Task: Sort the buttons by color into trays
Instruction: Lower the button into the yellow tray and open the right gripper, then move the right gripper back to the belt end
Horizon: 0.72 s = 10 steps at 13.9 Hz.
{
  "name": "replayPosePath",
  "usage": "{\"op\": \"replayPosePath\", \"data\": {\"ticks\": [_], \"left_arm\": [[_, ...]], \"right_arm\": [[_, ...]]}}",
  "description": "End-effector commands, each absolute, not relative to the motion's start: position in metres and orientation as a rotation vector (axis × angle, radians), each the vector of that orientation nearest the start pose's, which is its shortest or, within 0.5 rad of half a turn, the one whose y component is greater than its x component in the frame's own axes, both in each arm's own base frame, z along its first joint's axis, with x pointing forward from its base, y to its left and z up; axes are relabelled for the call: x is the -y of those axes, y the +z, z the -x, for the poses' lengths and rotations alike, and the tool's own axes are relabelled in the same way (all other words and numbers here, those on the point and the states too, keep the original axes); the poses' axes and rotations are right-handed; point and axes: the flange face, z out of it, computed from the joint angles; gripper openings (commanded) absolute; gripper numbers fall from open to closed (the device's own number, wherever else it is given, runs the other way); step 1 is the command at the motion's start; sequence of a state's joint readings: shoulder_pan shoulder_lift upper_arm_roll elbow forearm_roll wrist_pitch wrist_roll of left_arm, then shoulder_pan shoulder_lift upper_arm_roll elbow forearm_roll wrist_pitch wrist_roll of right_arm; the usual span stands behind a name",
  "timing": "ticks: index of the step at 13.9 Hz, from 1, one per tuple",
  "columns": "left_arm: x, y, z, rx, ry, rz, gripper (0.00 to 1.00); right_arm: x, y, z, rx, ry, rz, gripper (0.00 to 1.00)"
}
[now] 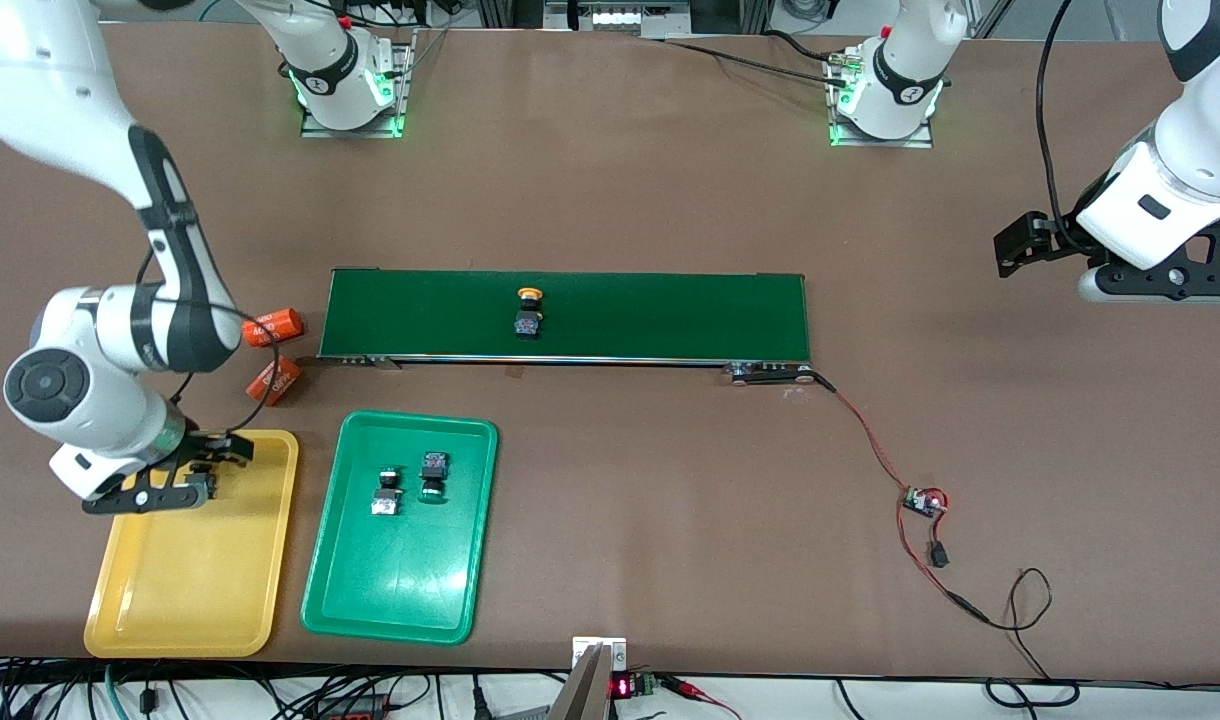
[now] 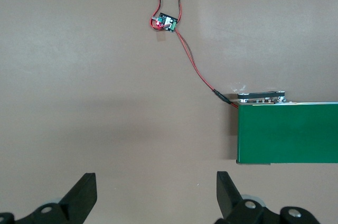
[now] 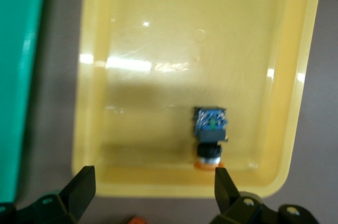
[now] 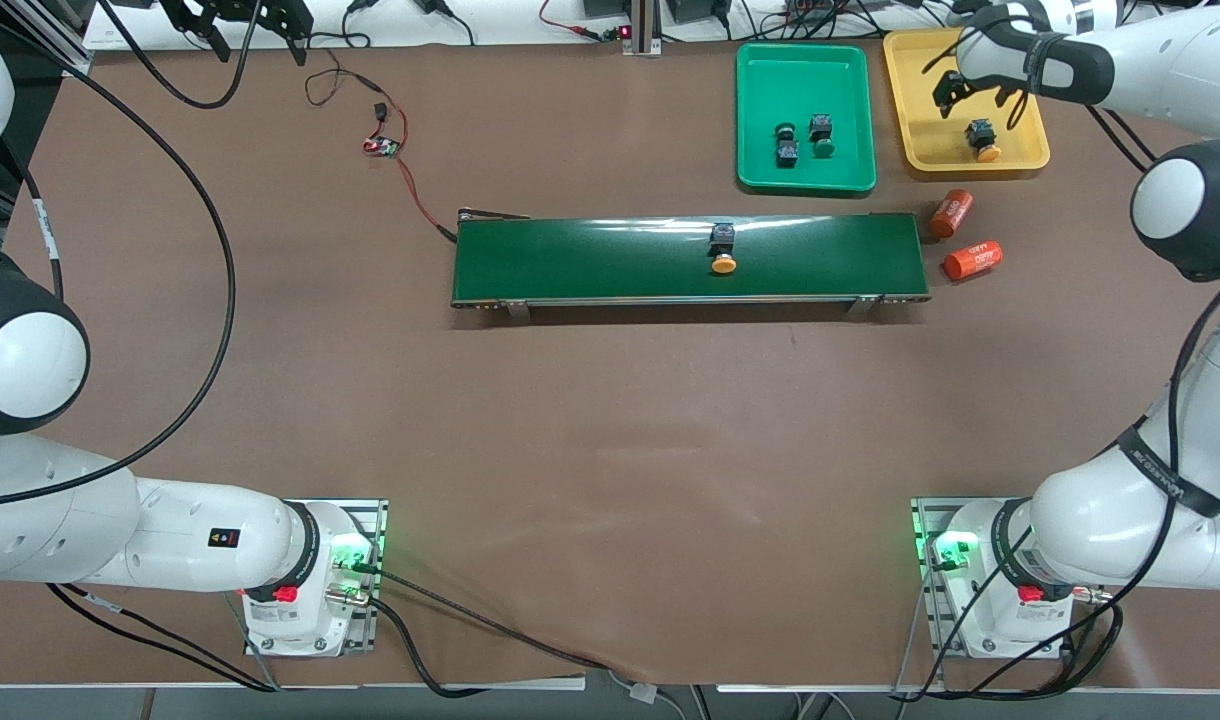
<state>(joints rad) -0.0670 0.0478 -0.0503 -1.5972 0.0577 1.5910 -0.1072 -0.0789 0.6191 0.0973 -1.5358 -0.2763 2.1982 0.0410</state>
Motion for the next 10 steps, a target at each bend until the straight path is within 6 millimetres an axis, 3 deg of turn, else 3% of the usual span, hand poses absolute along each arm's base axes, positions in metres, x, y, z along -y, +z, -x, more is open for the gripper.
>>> {"op": "replayPosePath", "data": {"ticks": [1,3,5,7,10], "left_arm": [[0.059,0.592,-0.558,-0.018,0.072,3.067,1.0],[0.059,0.592,-0.558,-0.018,0.077,3.067,1.0],[0.059,0.592,-0.558,-0.018,0.077,3.067,1.0],[0.059,0.592,-0.558,-0.018,0.077,3.067,1.0],[0.061,0.592,-0.558,-0.023,0.077,3.067,1.0]], "right_arm": [[-0.031,0.331,-0.661,0.147,0.0,3.216,1.0],[-0.047,0.352,-0.644,0.14,0.08,3.195,1.0],[-0.078,0.374,-0.623,0.077,0.128,3.203,1.0],[-0.115,0.382,-0.599,0.006,0.151,3.211,1.0],[-0.162,0.386,-0.575,0.042,0.138,3.211,1.0]]}}
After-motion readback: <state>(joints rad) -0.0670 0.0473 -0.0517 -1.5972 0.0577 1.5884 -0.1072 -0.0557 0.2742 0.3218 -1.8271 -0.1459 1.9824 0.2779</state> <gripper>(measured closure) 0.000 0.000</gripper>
